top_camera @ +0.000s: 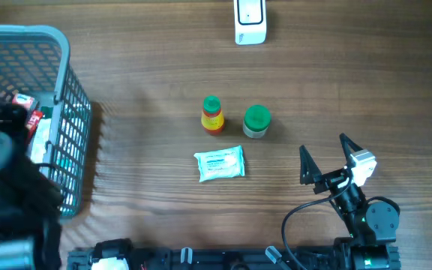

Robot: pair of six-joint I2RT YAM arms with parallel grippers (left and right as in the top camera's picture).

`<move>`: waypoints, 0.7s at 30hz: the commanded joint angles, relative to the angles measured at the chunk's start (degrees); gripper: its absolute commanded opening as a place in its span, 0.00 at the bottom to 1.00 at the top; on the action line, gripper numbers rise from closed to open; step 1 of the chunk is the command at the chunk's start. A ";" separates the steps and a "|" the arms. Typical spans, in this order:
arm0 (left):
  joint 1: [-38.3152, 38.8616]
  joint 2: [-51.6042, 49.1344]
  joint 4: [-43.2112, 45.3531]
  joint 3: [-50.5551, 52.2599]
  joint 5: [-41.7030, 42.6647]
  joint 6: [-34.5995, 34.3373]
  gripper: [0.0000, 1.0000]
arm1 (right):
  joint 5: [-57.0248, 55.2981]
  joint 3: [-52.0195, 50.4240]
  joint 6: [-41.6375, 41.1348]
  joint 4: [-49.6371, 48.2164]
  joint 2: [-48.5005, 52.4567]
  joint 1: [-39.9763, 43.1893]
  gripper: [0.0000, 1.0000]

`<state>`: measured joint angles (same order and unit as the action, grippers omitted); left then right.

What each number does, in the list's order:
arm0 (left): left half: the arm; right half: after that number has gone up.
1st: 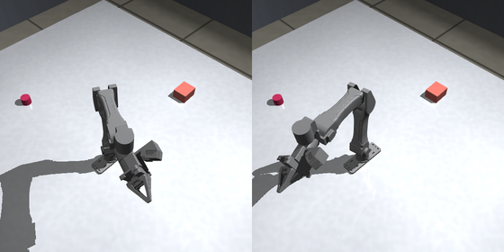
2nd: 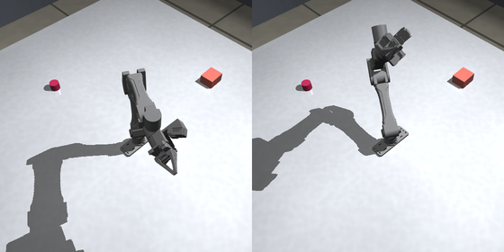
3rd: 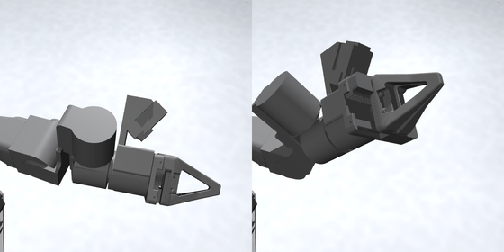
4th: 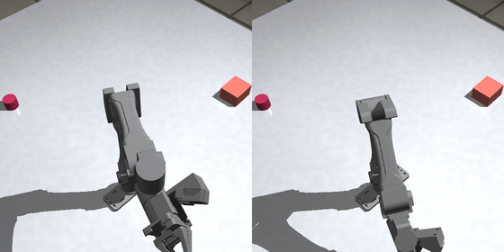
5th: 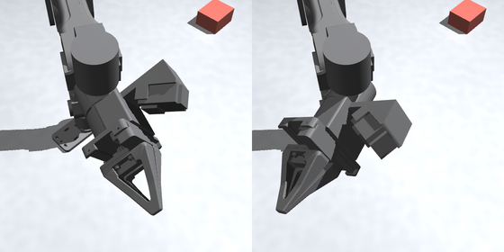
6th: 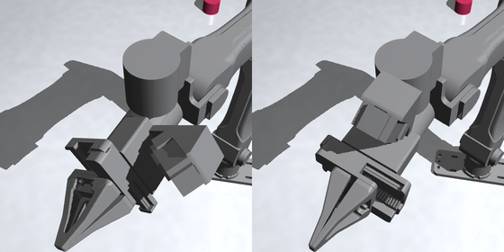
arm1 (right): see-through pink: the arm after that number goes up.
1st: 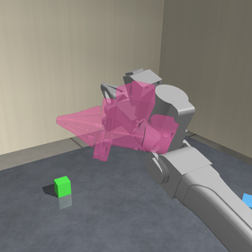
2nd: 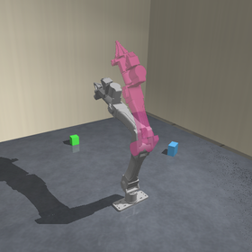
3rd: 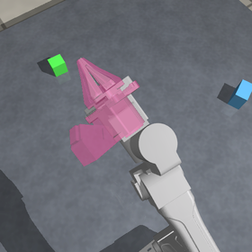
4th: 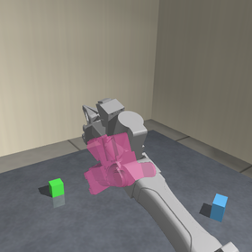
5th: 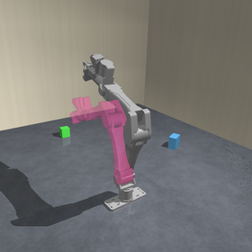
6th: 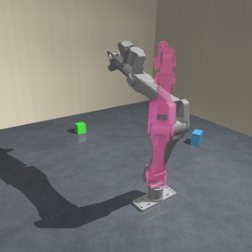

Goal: Scan the item barcode
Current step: 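Lay the wipes pack on the table in front of the jars, then grasp the green-white glove bag in the basket with left gripper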

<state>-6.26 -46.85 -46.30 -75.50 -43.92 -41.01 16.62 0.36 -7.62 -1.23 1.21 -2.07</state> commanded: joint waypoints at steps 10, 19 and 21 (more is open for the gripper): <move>-39.65 -37.86 -9.94 -0.42 49.96 -51.25 1.00 | -0.28 -0.07 0.07 -0.11 -0.42 -0.07 1.00; -35.04 -58.12 -8.63 -0.42 47.89 -75.10 1.00 | -0.28 -0.07 0.07 -0.11 -0.42 -0.07 1.00; -34.10 -61.00 -7.74 -0.42 46.56 -77.83 1.00 | -0.28 -0.07 0.07 -0.11 -0.42 -0.07 1.00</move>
<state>-41.47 -104.51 -54.52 -75.77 5.23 -112.05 16.60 0.36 -7.62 -1.23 1.21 -2.07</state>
